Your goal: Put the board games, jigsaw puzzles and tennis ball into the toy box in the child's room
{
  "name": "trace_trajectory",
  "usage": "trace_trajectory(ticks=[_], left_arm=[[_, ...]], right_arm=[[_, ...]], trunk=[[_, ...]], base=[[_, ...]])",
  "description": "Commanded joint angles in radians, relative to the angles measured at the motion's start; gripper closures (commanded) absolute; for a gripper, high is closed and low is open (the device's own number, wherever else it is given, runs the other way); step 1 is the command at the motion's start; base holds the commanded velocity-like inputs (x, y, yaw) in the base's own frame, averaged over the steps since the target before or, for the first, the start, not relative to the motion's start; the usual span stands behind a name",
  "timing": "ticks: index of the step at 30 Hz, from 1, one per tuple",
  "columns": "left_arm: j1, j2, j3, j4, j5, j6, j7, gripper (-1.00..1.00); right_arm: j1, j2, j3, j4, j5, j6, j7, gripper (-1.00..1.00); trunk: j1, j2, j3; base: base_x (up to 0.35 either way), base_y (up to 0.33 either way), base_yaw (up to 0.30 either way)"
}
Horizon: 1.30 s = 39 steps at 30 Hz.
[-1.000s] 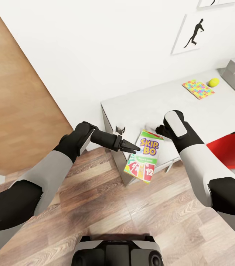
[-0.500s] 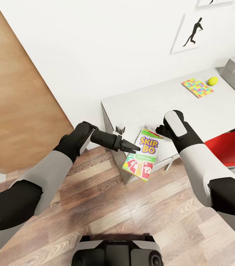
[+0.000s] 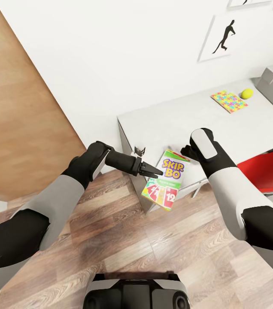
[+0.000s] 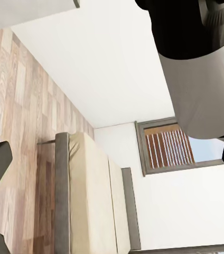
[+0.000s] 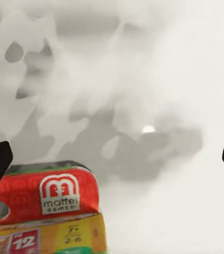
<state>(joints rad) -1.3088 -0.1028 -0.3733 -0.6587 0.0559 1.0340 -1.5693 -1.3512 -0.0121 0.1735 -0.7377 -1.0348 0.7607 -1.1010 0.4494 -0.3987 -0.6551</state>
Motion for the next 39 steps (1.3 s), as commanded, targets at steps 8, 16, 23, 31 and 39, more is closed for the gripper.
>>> trace_trajectory(ticks=[8,16,23,31,39], left_arm=[[-0.001,0.000,-0.005,0.003,0.005,0.010,-0.002,-1.00],[-0.001,0.001,-0.004,0.004,0.005,0.010,-0.002,-1.00],[-0.001,0.001,-0.005,0.004,0.005,0.010,-0.002,-1.00],[-0.001,0.000,-0.004,0.004,0.005,0.009,-0.002,-1.00],[-0.001,0.000,-0.004,0.004,0.005,0.009,-0.002,-1.00]], right_arm=[[0.000,0.001,0.004,0.008,-0.019,0.006,-0.007,-1.00],[0.000,0.001,0.004,0.008,-0.019,0.006,-0.007,-1.00],[0.000,0.001,0.004,0.008,-0.019,0.005,-0.007,-1.00],[0.000,-0.004,0.003,0.008,-0.019,0.003,-0.008,-1.00],[0.000,-0.002,0.003,0.006,-0.019,0.002,-0.008,-1.00]], trunk=[[0.001,-0.001,-0.002],[0.001,-0.001,-0.002],[0.001,-0.001,-0.002],[0.001,-0.001,0.002],[0.001,-0.001,0.013]], base=[[-0.058,0.023,0.000],[-0.009,0.001,0.000],[-0.043,0.000,0.000],[-0.002,0.000,-0.014],[0.000,0.000,-0.075]])
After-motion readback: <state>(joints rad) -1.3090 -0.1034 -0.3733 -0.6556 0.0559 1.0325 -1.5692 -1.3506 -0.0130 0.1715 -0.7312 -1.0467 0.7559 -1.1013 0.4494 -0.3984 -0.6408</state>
